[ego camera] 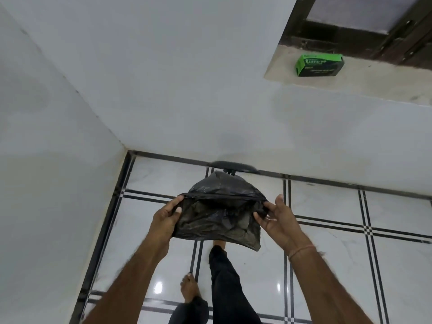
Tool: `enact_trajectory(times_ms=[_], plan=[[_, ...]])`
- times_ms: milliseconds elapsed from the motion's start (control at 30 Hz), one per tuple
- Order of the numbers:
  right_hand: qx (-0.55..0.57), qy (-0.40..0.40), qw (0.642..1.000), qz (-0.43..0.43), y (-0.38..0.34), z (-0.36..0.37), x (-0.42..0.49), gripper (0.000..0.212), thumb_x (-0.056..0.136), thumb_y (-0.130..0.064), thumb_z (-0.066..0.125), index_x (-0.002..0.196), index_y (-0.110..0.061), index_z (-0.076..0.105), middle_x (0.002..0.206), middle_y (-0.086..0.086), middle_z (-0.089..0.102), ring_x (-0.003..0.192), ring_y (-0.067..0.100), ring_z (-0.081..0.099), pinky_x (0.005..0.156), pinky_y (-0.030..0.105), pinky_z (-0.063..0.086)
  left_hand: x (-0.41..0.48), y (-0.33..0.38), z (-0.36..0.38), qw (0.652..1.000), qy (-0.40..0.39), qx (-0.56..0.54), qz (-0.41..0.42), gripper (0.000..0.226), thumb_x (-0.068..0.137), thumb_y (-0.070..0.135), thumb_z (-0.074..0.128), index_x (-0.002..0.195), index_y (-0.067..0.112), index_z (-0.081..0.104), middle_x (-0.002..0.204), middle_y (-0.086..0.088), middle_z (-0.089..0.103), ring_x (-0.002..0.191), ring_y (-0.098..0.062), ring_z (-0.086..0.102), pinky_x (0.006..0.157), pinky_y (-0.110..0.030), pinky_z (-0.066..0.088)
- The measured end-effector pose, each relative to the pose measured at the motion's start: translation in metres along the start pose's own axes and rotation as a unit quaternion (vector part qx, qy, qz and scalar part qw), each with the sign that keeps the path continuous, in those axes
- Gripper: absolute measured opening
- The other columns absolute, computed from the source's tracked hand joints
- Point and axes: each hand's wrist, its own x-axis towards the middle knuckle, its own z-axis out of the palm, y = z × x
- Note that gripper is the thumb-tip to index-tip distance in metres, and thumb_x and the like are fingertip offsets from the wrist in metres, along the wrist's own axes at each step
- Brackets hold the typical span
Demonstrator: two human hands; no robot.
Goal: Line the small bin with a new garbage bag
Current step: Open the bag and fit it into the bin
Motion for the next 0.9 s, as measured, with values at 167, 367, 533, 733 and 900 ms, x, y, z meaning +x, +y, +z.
enact_trajectory(times_ms=[167,367,533,733,900], plan=[[0.013,0.020,1.000,-0.010,-0.009,-0.010,0.068,0.064,0.105,-0.056,0.041,0.120,0.002,0.063,0.133,0.019,0.060,0.129,0.033,0.057,0.093,0.043,0.059,0.059,-0.014,0.038,0.998,-0.002,0.058,-0.005,0.043,0.107,0.011,0.052,0.148,0.024,0.055,0.139,0.000,0.064,0.122,-0.014,0.062,0.086,-0.017,0.057],[-0.065,0.066,0.995,-0.043,0.011,-0.021,0.179,0.075,0.103,-0.062,0.039,0.138,0.001,0.058,0.138,0.017,0.063,0.127,0.028,0.060,0.110,0.046,0.049,0.155,-0.059,0.078,0.994,0.030,0.108,0.002,0.048,0.105,0.005,0.054,0.150,0.021,0.052,0.147,-0.002,0.058,0.132,-0.017,0.055,0.106,-0.027,0.048],[-0.163,0.070,0.984,-0.020,0.041,-0.028,0.256,0.070,0.104,-0.063,0.035,0.133,-0.007,0.066,0.126,0.010,0.071,0.120,0.025,0.065,0.104,0.043,0.055,0.223,-0.106,0.091,0.981,0.056,0.187,0.010,0.053,0.103,0.007,0.057,0.153,0.021,0.049,0.150,-0.002,0.056,0.139,-0.023,0.052,0.118,-0.044,0.041],[-0.384,0.138,0.913,-0.020,0.075,-0.051,0.353,0.083,0.098,-0.075,0.030,0.121,-0.006,0.072,0.117,0.019,0.074,0.109,0.035,0.069,0.101,0.050,0.056,0.307,-0.167,0.075,0.928,0.008,0.372,-0.021,0.056,0.100,0.012,0.057,0.154,0.022,0.046,0.148,-0.006,0.059,0.136,-0.031,0.053,0.112,-0.039,0.040],[-0.478,0.152,0.863,-0.061,0.088,-0.074,0.396,0.091,0.094,-0.080,0.033,0.118,-0.002,0.072,0.117,0.019,0.072,0.111,0.037,0.067,0.102,0.047,0.054,0.352,-0.218,0.063,0.905,-0.098,0.414,-0.017,0.054,0.098,0.021,0.062,0.150,0.026,0.052,0.141,-0.004,0.063,0.133,-0.028,0.056,0.112,-0.048,0.045]])
